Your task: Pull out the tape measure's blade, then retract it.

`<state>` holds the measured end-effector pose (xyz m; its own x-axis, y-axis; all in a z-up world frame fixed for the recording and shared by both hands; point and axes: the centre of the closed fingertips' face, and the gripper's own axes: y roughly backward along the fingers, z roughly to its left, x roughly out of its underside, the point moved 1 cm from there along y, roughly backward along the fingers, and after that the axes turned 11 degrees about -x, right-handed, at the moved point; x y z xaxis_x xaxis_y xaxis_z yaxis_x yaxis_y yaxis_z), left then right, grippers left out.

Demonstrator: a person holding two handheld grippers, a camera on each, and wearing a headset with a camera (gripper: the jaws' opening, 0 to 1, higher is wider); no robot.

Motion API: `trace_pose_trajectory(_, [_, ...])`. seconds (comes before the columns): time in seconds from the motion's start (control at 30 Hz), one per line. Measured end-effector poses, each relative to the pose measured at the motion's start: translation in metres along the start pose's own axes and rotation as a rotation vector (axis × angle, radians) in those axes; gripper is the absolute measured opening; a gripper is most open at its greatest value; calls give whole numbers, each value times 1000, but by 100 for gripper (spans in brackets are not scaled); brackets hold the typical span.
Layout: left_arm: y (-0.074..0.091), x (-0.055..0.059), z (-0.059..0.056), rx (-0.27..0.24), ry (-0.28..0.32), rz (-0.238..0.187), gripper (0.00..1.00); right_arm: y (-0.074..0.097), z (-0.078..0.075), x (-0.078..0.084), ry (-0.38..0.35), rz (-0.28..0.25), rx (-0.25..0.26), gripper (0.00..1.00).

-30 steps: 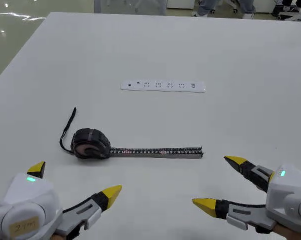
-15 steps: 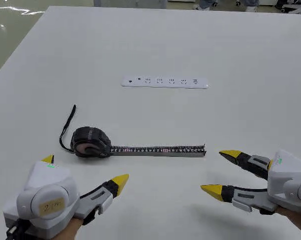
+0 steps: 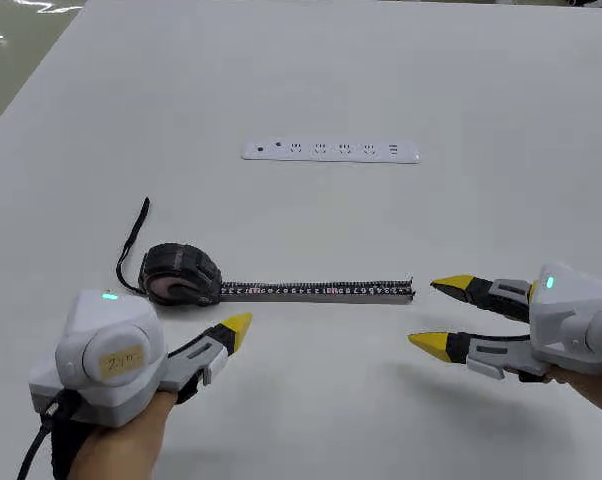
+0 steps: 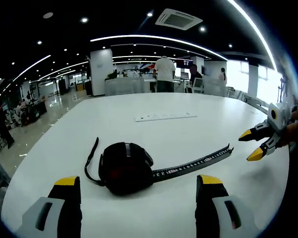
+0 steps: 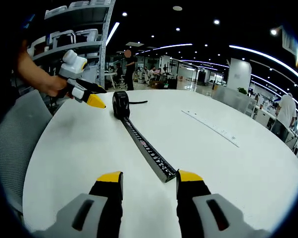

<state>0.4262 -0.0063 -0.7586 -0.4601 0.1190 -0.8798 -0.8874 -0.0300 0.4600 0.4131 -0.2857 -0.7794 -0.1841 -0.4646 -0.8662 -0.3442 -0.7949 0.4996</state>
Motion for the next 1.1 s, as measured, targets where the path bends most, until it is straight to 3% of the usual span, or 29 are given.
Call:
trace_pose_trajectory(0.57, [-30, -3, 5, -42, 33, 40, 86, -17, -25, 5, 52, 81, -74, 30])
trace_pose_trajectory(0.73, [-32, -3, 5, -44, 31, 43, 84, -18, -25, 5, 56, 88, -83, 26])
trace_pose_trajectory(0.87, [-44, -2, 8, -59, 50, 69, 83, -26, -31, 12, 59, 125, -118, 24])
trace_pose_trajectory(1.1, [-50, 0, 9, -71, 64, 90, 80, -33, -32, 17, 57, 145, -147, 18])
